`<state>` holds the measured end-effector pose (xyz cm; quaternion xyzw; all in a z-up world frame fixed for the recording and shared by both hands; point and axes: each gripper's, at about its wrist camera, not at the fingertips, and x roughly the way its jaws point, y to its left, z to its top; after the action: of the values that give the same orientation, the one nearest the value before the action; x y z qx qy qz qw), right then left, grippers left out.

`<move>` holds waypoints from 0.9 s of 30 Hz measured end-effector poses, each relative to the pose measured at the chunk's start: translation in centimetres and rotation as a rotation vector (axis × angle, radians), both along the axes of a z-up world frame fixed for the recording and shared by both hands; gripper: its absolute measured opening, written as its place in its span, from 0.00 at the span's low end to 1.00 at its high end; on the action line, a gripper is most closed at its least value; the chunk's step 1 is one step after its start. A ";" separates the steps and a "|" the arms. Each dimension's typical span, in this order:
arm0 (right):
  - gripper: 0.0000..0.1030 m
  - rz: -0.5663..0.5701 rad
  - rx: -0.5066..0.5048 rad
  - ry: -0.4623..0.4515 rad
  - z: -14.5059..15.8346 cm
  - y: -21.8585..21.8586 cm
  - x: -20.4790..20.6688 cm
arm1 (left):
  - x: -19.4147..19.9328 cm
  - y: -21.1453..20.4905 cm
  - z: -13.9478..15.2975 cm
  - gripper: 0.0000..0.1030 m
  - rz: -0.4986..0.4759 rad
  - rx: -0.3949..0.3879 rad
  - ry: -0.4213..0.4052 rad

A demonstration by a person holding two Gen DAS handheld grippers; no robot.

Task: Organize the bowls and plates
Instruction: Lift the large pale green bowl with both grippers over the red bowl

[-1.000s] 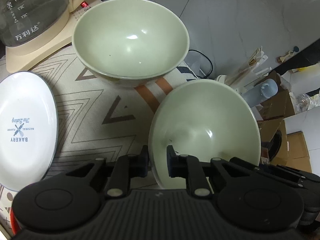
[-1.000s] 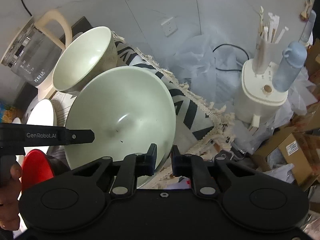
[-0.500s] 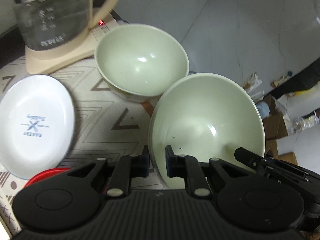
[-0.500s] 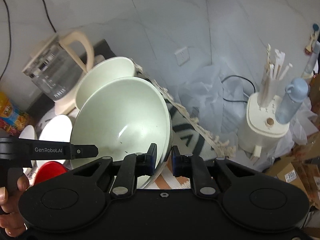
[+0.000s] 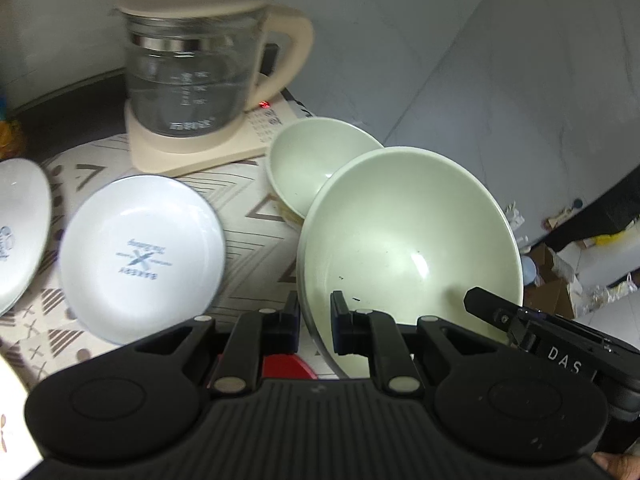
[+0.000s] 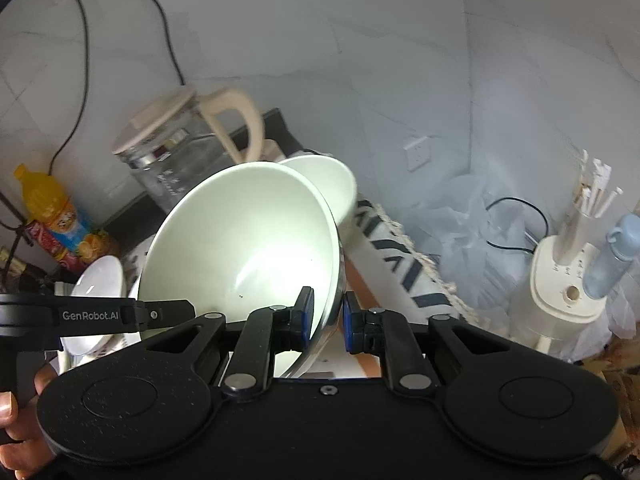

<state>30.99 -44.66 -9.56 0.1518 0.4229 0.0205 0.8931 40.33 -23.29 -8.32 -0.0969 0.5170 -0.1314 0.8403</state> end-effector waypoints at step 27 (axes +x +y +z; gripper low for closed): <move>0.15 0.173 0.008 0.008 2.1 8.7 -1.0 | -5.7 9.1 2.6 0.13 0.177 -0.007 0.004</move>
<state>29.95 -35.98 -7.51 0.1183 0.4381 0.0989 0.8856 34.62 -14.14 -5.75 -0.1454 0.5076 -0.0581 0.8472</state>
